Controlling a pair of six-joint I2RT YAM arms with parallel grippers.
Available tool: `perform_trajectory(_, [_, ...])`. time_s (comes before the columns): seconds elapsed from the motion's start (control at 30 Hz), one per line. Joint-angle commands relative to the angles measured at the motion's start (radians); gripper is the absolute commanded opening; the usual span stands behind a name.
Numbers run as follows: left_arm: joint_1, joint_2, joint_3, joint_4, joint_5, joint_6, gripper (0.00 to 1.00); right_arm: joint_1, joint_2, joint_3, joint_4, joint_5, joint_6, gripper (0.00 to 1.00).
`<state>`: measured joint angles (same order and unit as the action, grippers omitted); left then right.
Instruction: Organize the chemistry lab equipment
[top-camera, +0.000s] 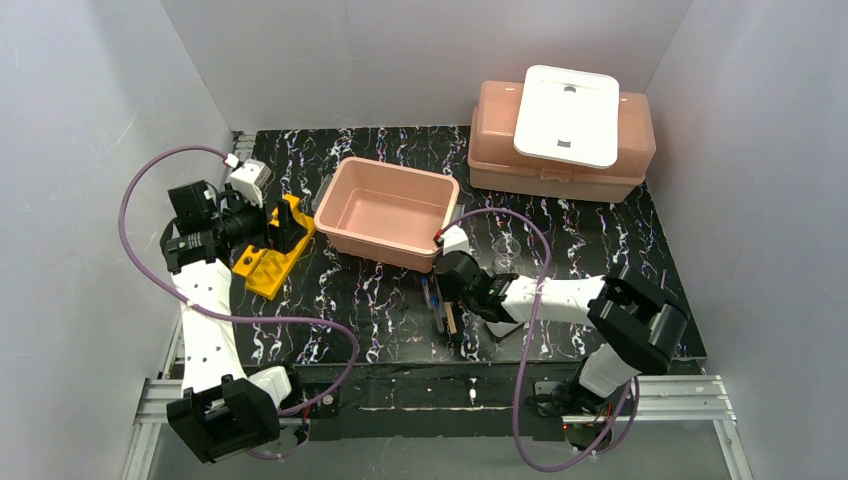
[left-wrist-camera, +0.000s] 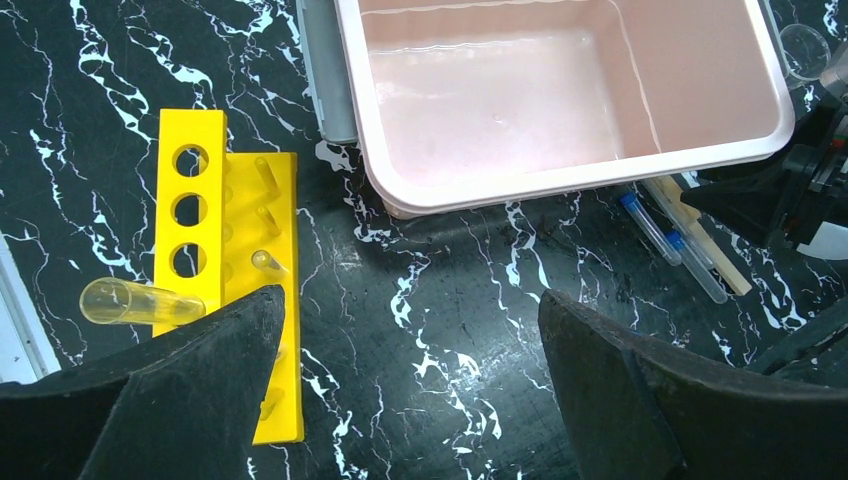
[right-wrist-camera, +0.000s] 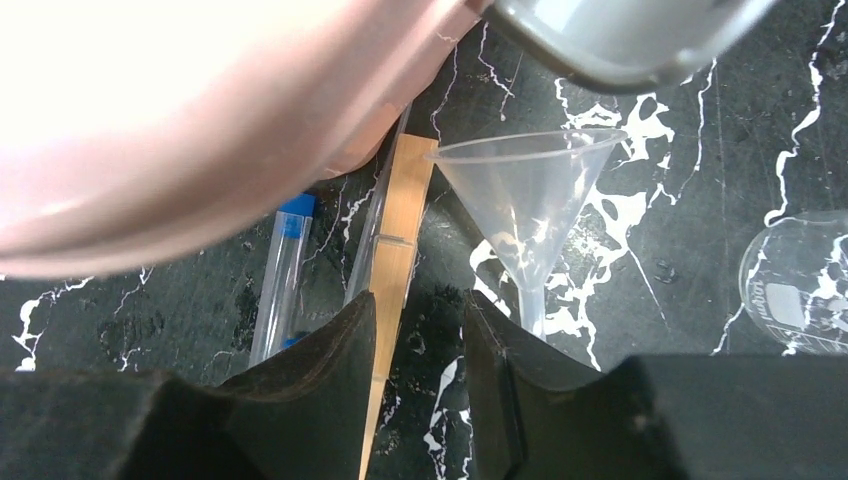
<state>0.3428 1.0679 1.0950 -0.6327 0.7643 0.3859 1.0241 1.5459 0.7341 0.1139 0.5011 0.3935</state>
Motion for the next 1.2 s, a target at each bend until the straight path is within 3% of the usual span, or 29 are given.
perform_trajectory(0.0, [-0.004, -0.028, 0.028, -0.014, -0.007, 0.02, 0.98, 0.007, 0.035, 0.004, 0.095, 0.04, 0.04, 0.44])
perform_trajectory(0.43, [-0.005, -0.028, 0.018, -0.019, -0.017, 0.04, 0.98, 0.011, 0.074, -0.024, 0.071, 0.034, 0.106, 0.4])
perform_trajectory(0.8, [-0.019, -0.025, -0.003, -0.008, -0.007, 0.03, 0.98, 0.011, -0.089, -0.064, 0.009, 0.041, 0.072, 0.13])
perform_trajectory(0.93, [-0.031, -0.018, -0.01, 0.005, -0.013, 0.022, 0.98, 0.011, -0.204, -0.035, -0.029, -0.024, 0.021, 0.02])
perform_trajectory(1.17, [-0.03, -0.012, -0.008, 0.018, -0.005, 0.014, 0.98, 0.012, -0.424, 0.05, -0.079, -0.33, -0.1, 0.01])
